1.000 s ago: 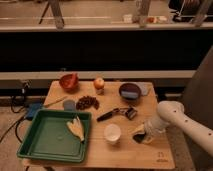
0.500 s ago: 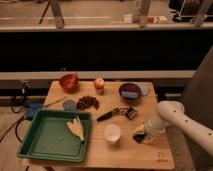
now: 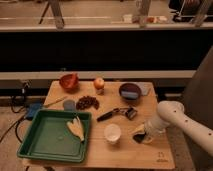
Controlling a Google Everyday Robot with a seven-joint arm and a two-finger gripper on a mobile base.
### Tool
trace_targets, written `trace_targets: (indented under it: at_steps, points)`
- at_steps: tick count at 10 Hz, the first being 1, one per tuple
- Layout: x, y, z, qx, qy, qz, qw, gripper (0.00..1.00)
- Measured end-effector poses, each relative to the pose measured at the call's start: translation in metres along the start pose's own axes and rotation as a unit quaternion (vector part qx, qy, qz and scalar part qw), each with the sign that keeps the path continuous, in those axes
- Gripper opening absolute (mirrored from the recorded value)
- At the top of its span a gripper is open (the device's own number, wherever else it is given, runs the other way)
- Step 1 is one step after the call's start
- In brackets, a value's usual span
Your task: Wipe table surface with eraser
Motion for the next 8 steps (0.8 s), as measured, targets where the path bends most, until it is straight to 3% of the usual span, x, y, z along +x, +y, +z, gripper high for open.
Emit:
trace_targets:
  at_steps: [2,4,8]
  points:
    - [0.0,0.0,0.0,0.0,0.0,0.0,1.0,0.45]
    - [0.0,-0.0001,0.0,0.0,0.0,0.0,1.0,0.48]
    - [0.0,-0.002,-0.001,0.002,0.0,-0.001,1.0,0.09]
